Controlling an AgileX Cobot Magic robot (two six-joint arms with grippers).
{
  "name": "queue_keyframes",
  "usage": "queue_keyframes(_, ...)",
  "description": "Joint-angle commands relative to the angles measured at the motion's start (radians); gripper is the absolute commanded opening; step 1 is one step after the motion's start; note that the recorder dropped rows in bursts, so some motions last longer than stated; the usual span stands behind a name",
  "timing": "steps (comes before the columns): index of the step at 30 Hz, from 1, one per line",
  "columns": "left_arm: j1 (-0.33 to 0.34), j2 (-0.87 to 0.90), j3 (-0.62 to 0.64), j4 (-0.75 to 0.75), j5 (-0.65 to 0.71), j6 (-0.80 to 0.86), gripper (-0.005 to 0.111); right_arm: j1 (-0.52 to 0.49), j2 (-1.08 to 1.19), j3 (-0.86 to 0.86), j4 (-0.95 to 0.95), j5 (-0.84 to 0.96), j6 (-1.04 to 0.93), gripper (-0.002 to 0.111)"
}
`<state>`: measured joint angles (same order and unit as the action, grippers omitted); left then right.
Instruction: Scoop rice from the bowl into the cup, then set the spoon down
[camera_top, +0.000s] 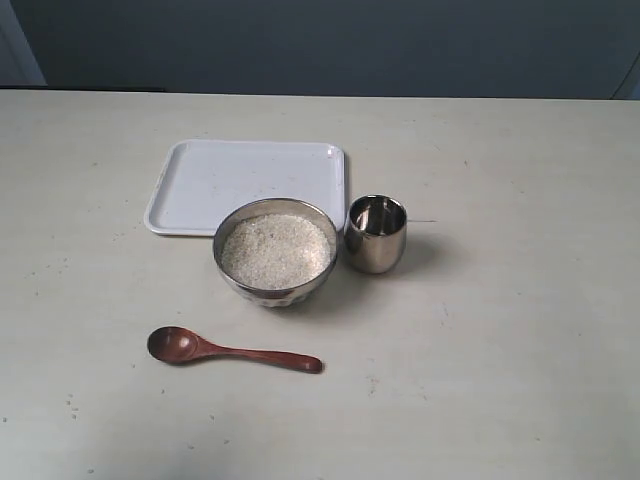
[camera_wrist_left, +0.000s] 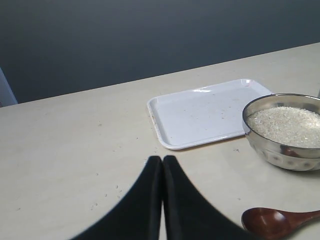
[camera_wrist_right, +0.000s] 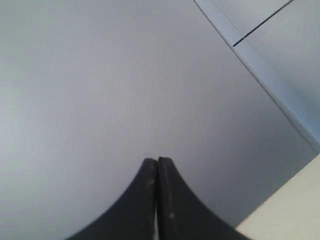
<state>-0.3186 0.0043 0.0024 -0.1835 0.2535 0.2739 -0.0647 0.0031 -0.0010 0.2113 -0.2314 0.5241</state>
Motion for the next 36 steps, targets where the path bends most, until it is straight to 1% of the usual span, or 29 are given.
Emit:
queue_keyframes(1,-0.002,-0.004,-0.002,0.001,-0.015,-0.002,0.001,-0.005,-0.003,-0.047,0.071,-0.057,0.234,0.000)
queue_keyframes(3,-0.002,-0.004,-0.002,0.001,-0.015,-0.002,0.001,-0.005,-0.003,-0.067,0.091,-0.083,0.329,0.000)
queue_keyframes(6,-0.002,-0.004,-0.002,0.001,-0.015,-0.002,0.001,-0.005,-0.003,-0.069,0.093,-0.242,0.389,0.000)
queue_keyframes(8,-0.002,-0.004,-0.002,0.001,-0.015,-0.002,0.001,-0.005,-0.003,-0.079,0.090,-0.391,0.351,0.000)
queue_keyframes(9,-0.002,-0.004,-0.002,0.001,-0.015,-0.002,0.001,-0.005,-0.003,-0.105,0.088,-0.419,0.286,0.000)
queue_keyframes(10,-0.002,-0.004,-0.002,0.001,-0.015,-0.002,0.001,-0.005,-0.003,-0.138,0.087,-0.398,0.213,0.000)
queue_keyframes(11,-0.002,-0.004,-0.002,0.001,-0.015,-0.002,0.001,-0.005,-0.003,-0.192,0.087,-0.320,0.097,0.000)
queue_keyframes(12,-0.002,-0.004,-0.002,0.001,-0.015,-0.002,0.001,-0.005,-0.003,-0.261,0.087,-0.202,-0.041,0.000)
queue_keyframes(14,-0.002,-0.004,-0.002,0.001,-0.015,-0.002,0.001,-0.005,0.034,-0.423,0.087,0.040,-0.345,0.000)
queue_keyframes(15,-0.002,-0.004,-0.002,0.001,-0.015,-0.002,0.001,-0.005,0.069,-0.504,0.087,0.134,-0.511,0.000)
queue_keyframes(16,-0.002,-0.004,-0.002,0.001,-0.015,-0.002,0.001,-0.005,0.113,-0.582,0.087,0.199,-0.631,0.000)
queue_keyframes(17,-0.002,-0.004,-0.002,0.001,-0.015,-0.002,0.001,-0.005,0.151,-0.644,0.087,0.237,-0.691,0.000)
queue_keyframes(19,-0.002,-0.004,-0.002,0.001,-0.015,-0.002,0.001,-0.005,0.258,-0.799,0.071,0.312,-0.713,0.000)
queue_keyframes(21,-0.002,-0.004,-0.002,0.001,-0.015,-0.002,0.001,-0.005,0.362,-0.942,0.013,0.404,-0.713,0.000)
queue_keyframes(22,-0.002,-0.004,-0.002,0.001,-0.015,-0.002,0.001,-0.005,0.487,-1.102,-0.053,0.534,-0.713,0.000)
queue_keyframes(24,-0.002,-0.004,-0.002,0.001,-0.015,-0.002,0.001,-0.005,0.619,-1.259,-0.118,0.732,-0.713,0.000)
queue_keyframes(27,-0.002,-0.004,-0.002,0.001,-0.015,-0.002,0.001,0.004,0.805,-1.451,-0.211,1.042,-0.715,0.000)
queue_keyframes(29,-0.002,-0.004,-0.002,0.001,-0.015,-0.002,0.001,0.036,0.899,-1.532,-0.267,1.121,-0.715,0.000)
queue_keyframes(30,-0.002,-0.004,-0.002,0.001,-0.015,-0.002,0.001,0.060,0.939,-1.567,-0.276,1.145,-0.746,0.000)
queue_keyframes(33,-0.002,-0.004,-0.002,0.001,-0.015,-0.002,0.001,0.147,1.041,-1.631,-0.245,1.211,-0.921,0.000)
queue_keyframes(36,-0.002,-0.004,-0.002,0.001,-0.015,-0.002,0.001,0.243,1.143,-1.650,-0.235,1.281,-0.959,0.000)
